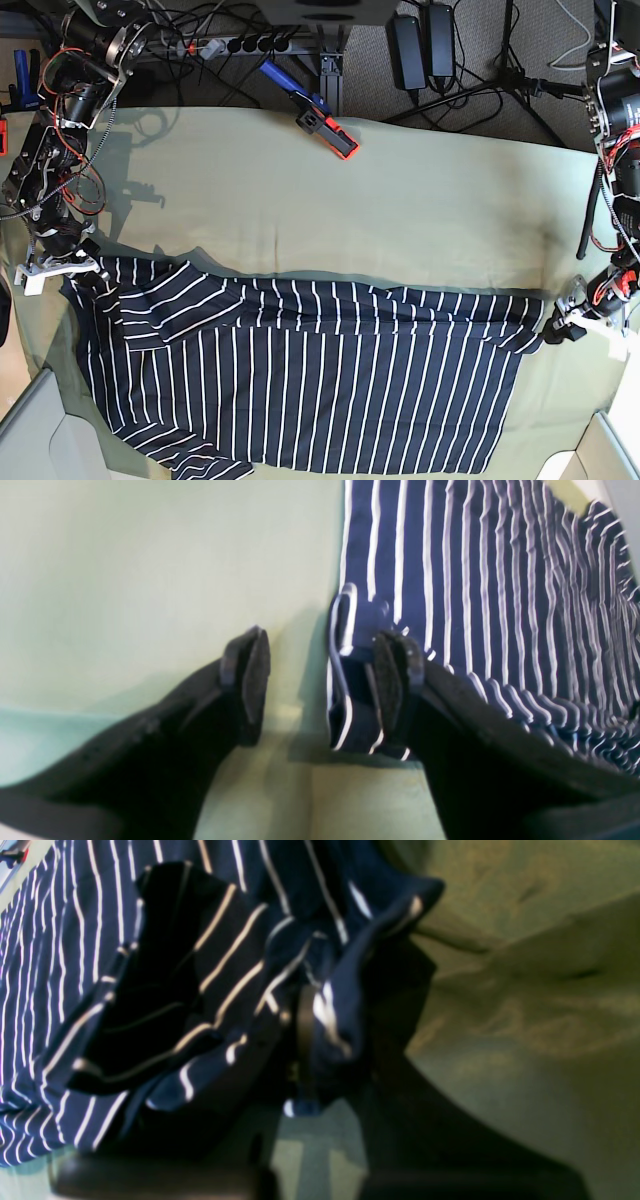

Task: Fold the T-shirt properly
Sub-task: 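Grasp the shirt edge with both grippers and drag it flat, then regrasp the shirt edge with the left gripper near the hem, then fold the shirt's lower half over with both grippers toward the collar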

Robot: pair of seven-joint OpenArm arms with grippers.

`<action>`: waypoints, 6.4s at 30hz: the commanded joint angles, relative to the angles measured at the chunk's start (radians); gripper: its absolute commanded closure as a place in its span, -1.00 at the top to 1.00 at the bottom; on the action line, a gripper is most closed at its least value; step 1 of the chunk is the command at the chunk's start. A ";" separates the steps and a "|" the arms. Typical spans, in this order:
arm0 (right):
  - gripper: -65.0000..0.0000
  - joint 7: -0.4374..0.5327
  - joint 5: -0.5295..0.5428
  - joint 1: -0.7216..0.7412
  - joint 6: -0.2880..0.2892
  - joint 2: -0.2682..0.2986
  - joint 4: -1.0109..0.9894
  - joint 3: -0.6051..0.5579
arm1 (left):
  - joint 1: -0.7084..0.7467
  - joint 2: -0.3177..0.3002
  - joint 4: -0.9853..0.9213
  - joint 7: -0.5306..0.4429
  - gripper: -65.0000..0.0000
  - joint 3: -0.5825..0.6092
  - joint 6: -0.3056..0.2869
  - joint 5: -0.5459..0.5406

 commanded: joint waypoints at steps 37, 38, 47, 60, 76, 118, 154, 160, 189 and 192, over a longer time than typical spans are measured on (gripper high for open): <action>-1.00 -0.111 0.101 0.005 0.054 0.039 0.037 0.003 | -0.029 0.058 -0.011 0.161 -1.00 -0.004 -0.198 -0.217; -1.00 -0.134 0.118 -0.003 0.055 0.047 0.050 0.003 | -0.026 0.056 0.003 0.232 -1.00 -0.003 -0.198 -0.256; -1.00 -0.235 0.182 -0.133 0.055 0.106 0.203 0.010 | 0.118 -0.024 0.197 0.342 -1.00 -0.002 -0.198 -0.367; -1.00 -0.352 0.318 -0.306 0.080 0.176 0.298 0.099 | 0.295 -0.147 0.276 0.362 -1.00 -0.002 -0.198 -0.433; -1.00 -0.357 0.390 -0.504 0.108 0.184 0.300 0.153 | 0.515 -0.168 0.440 0.372 -1.00 -0.005 -0.198 -0.448; 0.36 -0.188 0.188 -0.132 0.088 0.340 0.302 0.120 | 0.618 -0.164 0.962 0.453 -0.06 -0.070 -0.198 -0.504; 0.35 0.128 -0.071 0.366 0.043 0.219 -0.415 -0.467 | 0.654 -0.170 1.008 0.326 -0.06 -0.070 -0.198 -0.366; -0.70 0.140 -0.097 0.365 0.043 0.219 -0.415 -0.466 | 0.651 -0.169 1.004 0.230 -0.06 -0.070 -0.198 -0.272; -1.00 0.105 -0.183 0.358 0.044 0.219 -0.415 -0.466 | -0.215 -0.003 -0.236 -0.158 -0.06 0.203 -0.098 0.189; -1.00 0.105 -0.178 0.354 0.044 0.219 -0.415 -0.466 | -0.239 0.019 -0.270 -0.163 -0.06 0.203 -0.098 0.188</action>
